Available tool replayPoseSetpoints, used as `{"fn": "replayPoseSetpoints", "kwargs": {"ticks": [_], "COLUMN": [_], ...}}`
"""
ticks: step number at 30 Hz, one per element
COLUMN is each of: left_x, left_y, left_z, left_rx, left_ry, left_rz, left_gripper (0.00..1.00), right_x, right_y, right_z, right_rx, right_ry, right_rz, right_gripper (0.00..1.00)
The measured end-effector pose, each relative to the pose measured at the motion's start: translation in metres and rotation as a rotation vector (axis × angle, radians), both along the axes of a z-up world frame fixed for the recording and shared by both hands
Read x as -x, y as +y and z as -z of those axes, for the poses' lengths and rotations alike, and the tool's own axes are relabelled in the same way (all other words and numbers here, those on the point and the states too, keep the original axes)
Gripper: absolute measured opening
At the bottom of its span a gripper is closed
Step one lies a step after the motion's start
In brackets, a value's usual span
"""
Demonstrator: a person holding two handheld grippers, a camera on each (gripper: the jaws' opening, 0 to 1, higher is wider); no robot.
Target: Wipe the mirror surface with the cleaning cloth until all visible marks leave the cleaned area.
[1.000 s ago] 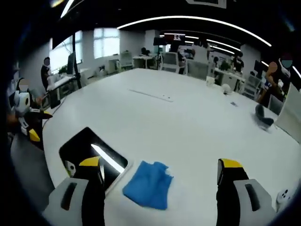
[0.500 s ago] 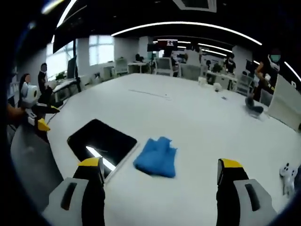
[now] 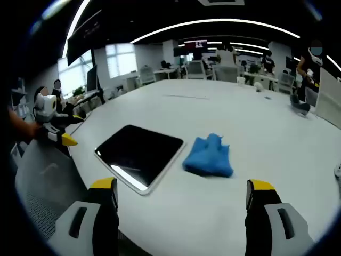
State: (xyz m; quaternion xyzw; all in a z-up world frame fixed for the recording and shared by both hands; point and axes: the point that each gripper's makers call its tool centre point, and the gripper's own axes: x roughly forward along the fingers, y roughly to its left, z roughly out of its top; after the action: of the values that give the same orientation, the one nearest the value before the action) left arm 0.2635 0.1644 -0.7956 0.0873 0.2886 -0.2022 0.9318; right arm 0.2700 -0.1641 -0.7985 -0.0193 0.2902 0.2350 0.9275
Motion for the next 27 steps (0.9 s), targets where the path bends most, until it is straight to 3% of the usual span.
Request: {"fn": "replayPoseSetpoints", "kwargs": {"ticks": [3,5,8,10,12,13,16,17,19,21,23,24,27], "left_x": [0.003,0.004,0.003,0.006,0.01,0.008,0.009,0.011,0.012,0.014,0.015,0.015,0.008], "left_y": [0.004,0.007,0.006,-0.001,-0.009,-0.011,0.001,0.005,0.0,-0.011,-0.008,0.001,0.003], "left_z": [0.002,0.004,0.0,0.002,0.005,0.002,0.001,0.002,0.001,-0.001,-0.001,0.002,-0.003], "left_rx": [0.013,0.028,0.095,0.061,0.024,0.017,0.049,0.076,0.069,0.023,0.024,0.027,0.089], "left_ry": [0.009,0.026,0.021,0.028,0.048,0.025,0.028,0.053,0.051,0.01,0.017,0.058,0.073], "left_rz": [-0.012,-0.034,-0.054,0.008,0.074,0.101,0.044,0.004,0.029,0.1,0.075,0.019,-0.002], "left_gripper": [0.99,0.99,0.99,0.99,0.99,0.99,0.99,0.99,0.99,1.0,1.0,1.0,1.0], "right_x": [0.005,0.0,-0.001,0.003,0.001,0.003,0.016,0.021,0.021,0.021,0.022,0.025,0.024], "right_y": [0.004,0.002,-0.002,-0.004,-0.009,-0.01,-0.001,-0.005,-0.004,-0.004,0.001,0.007,0.014], "right_z": [0.0,-0.008,-0.01,-0.005,-0.007,-0.006,0.001,0.006,0.004,0.005,0.007,0.009,0.006], "right_rx": [0.083,0.029,0.04,0.033,0.053,0.052,0.068,0.142,0.113,0.089,0.095,0.108,0.112], "right_ry": [-0.034,-0.05,-0.074,-0.036,-0.055,-0.043,-0.02,-0.015,-0.023,-0.004,0.006,0.019,-0.004], "right_rz": [-0.036,0.018,0.028,0.06,0.089,0.109,0.077,0.055,0.064,0.059,0.026,-0.015,-0.047], "right_gripper": [1.0,1.0,1.0,1.0,1.0,1.0,1.0,1.0,1.0,1.0,1.0,1.0,1.0]}}
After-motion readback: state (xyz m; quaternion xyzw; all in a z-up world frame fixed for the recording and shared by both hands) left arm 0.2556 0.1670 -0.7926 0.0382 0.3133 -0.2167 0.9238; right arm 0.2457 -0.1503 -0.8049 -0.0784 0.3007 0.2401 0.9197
